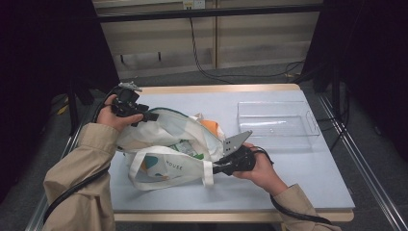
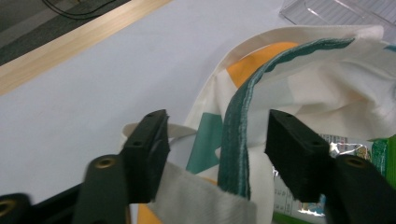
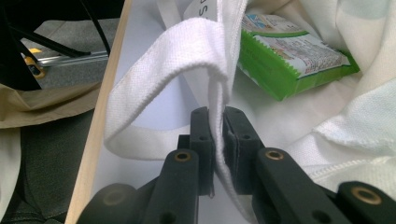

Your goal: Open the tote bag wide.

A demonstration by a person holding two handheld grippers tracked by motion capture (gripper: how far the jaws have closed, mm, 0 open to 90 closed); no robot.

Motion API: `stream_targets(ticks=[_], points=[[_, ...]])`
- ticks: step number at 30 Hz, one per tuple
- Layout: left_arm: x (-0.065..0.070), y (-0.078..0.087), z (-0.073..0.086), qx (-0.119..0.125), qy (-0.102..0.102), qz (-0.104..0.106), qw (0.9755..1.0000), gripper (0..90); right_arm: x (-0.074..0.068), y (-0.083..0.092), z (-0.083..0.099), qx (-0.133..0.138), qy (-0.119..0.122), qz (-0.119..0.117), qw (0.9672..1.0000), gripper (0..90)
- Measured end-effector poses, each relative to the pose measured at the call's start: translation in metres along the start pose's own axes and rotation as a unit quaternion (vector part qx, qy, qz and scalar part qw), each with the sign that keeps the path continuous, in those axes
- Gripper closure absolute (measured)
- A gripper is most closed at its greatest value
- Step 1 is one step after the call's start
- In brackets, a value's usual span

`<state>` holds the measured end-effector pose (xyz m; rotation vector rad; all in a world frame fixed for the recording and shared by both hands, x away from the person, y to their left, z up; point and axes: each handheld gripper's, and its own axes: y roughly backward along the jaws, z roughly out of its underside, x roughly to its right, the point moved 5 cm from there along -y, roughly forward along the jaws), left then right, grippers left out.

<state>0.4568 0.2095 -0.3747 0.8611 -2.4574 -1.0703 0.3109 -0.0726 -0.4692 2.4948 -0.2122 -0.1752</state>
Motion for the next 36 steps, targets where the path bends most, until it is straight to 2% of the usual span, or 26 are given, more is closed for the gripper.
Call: stream_targets(ticks=[4, 7, 8, 12, 13, 14, 15, 16, 17, 18, 20, 22, 25, 34, 36], points=[[-0.002, 0.007, 0.004, -0.002, 0.007, -0.006, 1.0, 27.8, 0.0, 0.0, -0.001, -0.001, 0.0, 0.0, 1.0, 82.5], [-0.004, 0.013, 0.01, -0.001, 0.009, -0.013, 0.9999, 25.6, 0.001, 0.0, -0.001, 0.0, -0.001, 0.004, 1.0, 82.6], [-0.004, 0.015, 0.013, -0.001, 0.007, -0.006, 1.0, 25.5, 0.001, 0.0, -0.002, 0.001, -0.002, 0.005, 1.0, 82.6], [-0.003, 0.018, 0.023, 0.007, 0.009, 0.004, 0.9999, 31.3, 0.002, 0.0, -0.002, 0.002, -0.001, 0.006, 1.0, 82.6], [-0.002, 0.018, 0.026, 0.004, 0.015, 0.01, 0.9998, 35.7, 0.002, 0.0, -0.002, 0.002, -0.001, 0.006, 1.0, 82.6], [-0.003, 0.018, 0.029, -0.001, 0.02, 0.01, 0.9997, 35.7, 0.002, 0.0, -0.002, 0.002, -0.001, 0.006, 1.0, 82.6], [-0.003, 0.017, 0.031, -0.004, 0.023, 0.014, 0.9996, 47.1, 0.002, 0.0, -0.003, 0.003, -0.002, 0.006, 1.0, 82.6], [-0.003, 0.016, 0.033, -0.008, 0.027, 0.025, 0.9993, 52.3, 0.001, 0.0, -0.003, 0.003, -0.002, 0.005, 1.0, 82.6], [-0.003, 0.016, 0.033, -0.008, 0.027, 0.025, 0.9993, 56.9, 0.001, 0.0, -0.003, 0.003, -0.002, 0.005, 1.0, 82.6], [-0.003, 0.016, 0.033, -0.009, 0.027, 0.024, 0.9993, 56.9, 0.001, 0.0, -0.003, 0.002, -0.001, 0.005, 1.0, 82.6], [-0.002, 0.016, 0.032, -0.015, 0.033, 0.031, 0.9988, 71.3, 0.001, 0.0, -0.003, 0.001, 0.001, 0.004, 1.0, 82.7], [-0.002, 0.015, 0.03, -0.018, 0.039, 0.03, 0.9986, 76.4, 0.0, -0.001, -0.003, -0.001, 0.002, 0.006, 1.0, 82.8], [-0.006, 0.013, 0.025, -0.01, 0.043, 0.011, 0.999, 77.5, -0.001, -0.001, -0.001, -0.003, 0.002, 0.002, 1.0, 83.2], [-0.016, 0.002, 0.012, 0.002, 0.062, -0.015, 0.9979, 77.7, -0.002, -0.002, 0.005, -0.007, 0.006, -0.003, 0.9999, 83.4], [-0.019, -0.001, 0.01, -0.005, 0.056, -0.023, 0.9982, 77.7, -0.003, -0.003, 0.007, -0.01, 0.006, -0.003, 0.9999, 83.5]])
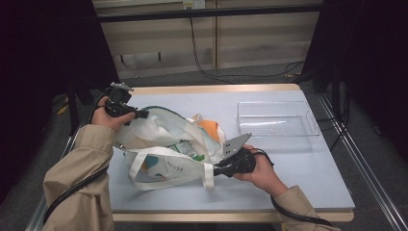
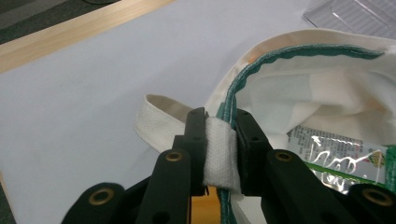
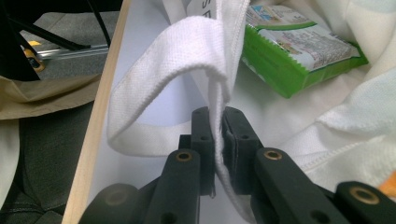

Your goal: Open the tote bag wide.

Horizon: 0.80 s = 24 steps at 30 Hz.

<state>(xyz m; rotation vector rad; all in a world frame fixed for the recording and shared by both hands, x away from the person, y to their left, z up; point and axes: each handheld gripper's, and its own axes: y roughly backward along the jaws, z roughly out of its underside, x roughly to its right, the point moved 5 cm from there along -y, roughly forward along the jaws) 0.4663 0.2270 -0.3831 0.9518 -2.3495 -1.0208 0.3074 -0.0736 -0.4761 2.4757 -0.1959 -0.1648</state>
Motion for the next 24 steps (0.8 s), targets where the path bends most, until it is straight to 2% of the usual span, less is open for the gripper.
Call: stream_targets(ticks=[9, 10, 11, 16, 24], points=[[-0.01, -0.013, 0.001, 0.001, 0.023, -0.005, 0.9997, 77.6, -0.001, -0.003, 0.005, 0.003, 0.002, -0.002, 1.0, 83.8], [-0.011, -0.014, 0.002, -0.001, 0.022, -0.011, 0.9997, 77.6, -0.001, -0.003, 0.005, 0.003, 0.002, -0.002, 1.0, 83.8], [-0.013, -0.015, 0.003, -0.004, 0.018, -0.007, 0.9998, 77.6, -0.001, -0.003, 0.005, 0.004, 0.004, -0.002, 1.0, 83.8], [-0.016, -0.021, 0.005, -0.007, 0.018, -0.011, 0.9997, 77.6, 0.0, -0.004, 0.007, 0.005, 0.003, 0.0, 1.0, 83.7], [-0.021, -0.03, 0.012, -0.006, 0.027, -0.01, 0.9996, 77.7, 0.001, -0.006, 0.008, 0.002, 0.0, 0.004, 1.0, 83.5]])
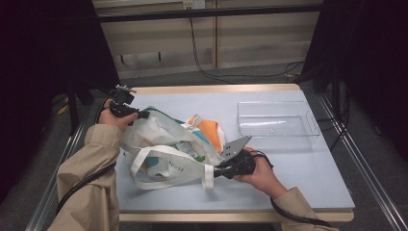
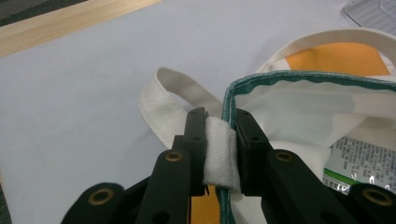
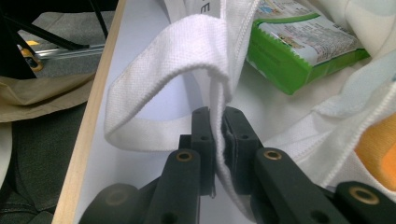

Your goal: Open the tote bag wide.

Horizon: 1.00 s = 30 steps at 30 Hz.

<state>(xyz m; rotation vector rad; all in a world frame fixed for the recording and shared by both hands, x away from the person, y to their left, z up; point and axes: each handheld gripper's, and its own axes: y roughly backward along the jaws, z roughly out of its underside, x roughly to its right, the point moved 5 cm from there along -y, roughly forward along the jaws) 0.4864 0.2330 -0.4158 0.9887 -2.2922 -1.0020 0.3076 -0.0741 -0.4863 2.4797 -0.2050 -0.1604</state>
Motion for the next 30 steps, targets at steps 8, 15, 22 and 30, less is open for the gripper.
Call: stream_targets(ticks=[8, 15, 22, 30], points=[[-0.004, -0.01, 0.006, 0.0, 0.015, 0.002, 0.9999, 77.6, 0.001, -0.001, 0.0, -0.002, -0.001, 0.003, 1.0, 83.2], [-0.007, -0.019, 0.011, -0.001, 0.02, -0.001, 0.9998, 77.7, 0.003, -0.003, 0.001, -0.005, -0.001, 0.006, 1.0, 83.2], [-0.01, -0.026, 0.017, -0.005, 0.023, 0.001, 0.9997, 77.8, 0.003, -0.004, 0.002, -0.006, -0.005, 0.004, 1.0, 83.2], [-0.012, -0.03, 0.021, -0.008, 0.024, 0.001, 0.9997, 77.8, 0.004, -0.006, 0.003, -0.008, -0.009, 0.003, 0.9999, 83.1]])
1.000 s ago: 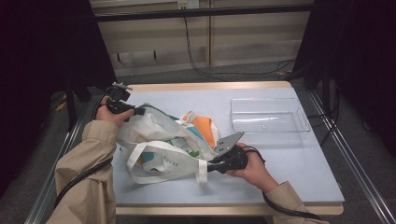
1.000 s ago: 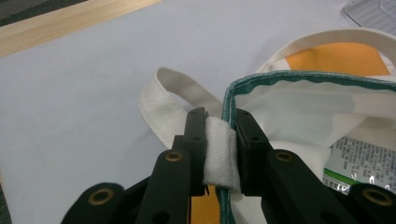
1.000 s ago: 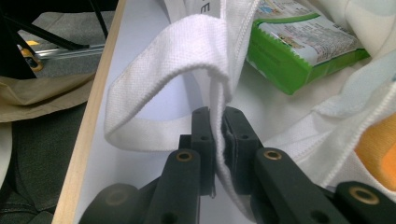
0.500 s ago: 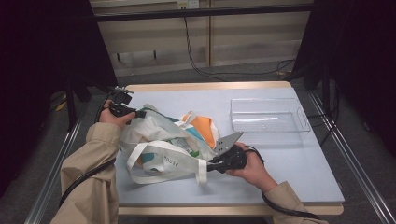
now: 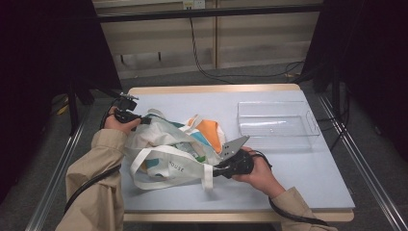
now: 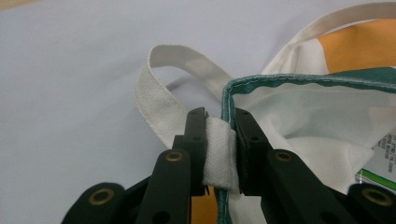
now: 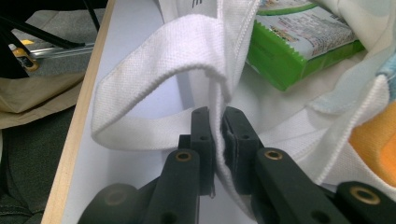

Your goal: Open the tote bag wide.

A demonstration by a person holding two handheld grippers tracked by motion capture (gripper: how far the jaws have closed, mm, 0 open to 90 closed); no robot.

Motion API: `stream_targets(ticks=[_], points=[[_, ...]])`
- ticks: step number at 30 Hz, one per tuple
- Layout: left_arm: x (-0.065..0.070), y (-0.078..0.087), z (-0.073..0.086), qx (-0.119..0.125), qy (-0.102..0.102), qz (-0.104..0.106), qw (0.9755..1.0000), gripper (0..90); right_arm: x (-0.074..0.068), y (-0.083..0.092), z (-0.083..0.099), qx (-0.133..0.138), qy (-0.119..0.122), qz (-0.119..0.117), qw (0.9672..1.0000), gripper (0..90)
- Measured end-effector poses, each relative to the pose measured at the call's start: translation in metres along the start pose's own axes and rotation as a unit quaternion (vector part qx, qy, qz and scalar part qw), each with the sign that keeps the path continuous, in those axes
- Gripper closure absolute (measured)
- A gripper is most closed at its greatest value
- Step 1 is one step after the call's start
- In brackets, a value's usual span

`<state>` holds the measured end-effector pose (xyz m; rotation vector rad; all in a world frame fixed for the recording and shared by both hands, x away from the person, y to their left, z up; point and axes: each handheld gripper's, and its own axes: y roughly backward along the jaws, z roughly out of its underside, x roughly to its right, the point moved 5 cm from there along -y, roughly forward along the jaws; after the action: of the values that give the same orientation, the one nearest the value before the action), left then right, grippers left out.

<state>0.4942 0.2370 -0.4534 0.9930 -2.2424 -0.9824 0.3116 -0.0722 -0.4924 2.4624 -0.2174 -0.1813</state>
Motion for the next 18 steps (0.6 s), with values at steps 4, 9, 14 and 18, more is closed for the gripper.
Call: stream_targets(ticks=[4, 9, 14, 18], points=[[-0.0005, -0.0018, 0.002, -0.004, 0.002, 0.003, 1.0, 77.8, 0.0004, -0.0012, 0.0008, 0.0, -0.002, 0.0, 1.0, 83.1], [-0.0008, -0.0053, 0.0046, -0.004, 0.007, 0.003, 1.0, 77.8, 0.0004, -0.0025, 0.0015, -0.002, -0.002, 0.001, 1.0, 83.0], [-0.0008, -0.0075, 0.0065, -0.005, 0.011, 0.002, 0.9999, 77.8, 0.0005, -0.0031, 0.002, -0.003, -0.006, 0.0, 1.0, 83.0], [-0.0015, -0.0094, 0.0083, -0.006, 0.009, 0.002, 0.9999, 77.7, 0.0008, -0.004, 0.0026, -0.004, -0.004, 0.001, 1.0, 83.0]])
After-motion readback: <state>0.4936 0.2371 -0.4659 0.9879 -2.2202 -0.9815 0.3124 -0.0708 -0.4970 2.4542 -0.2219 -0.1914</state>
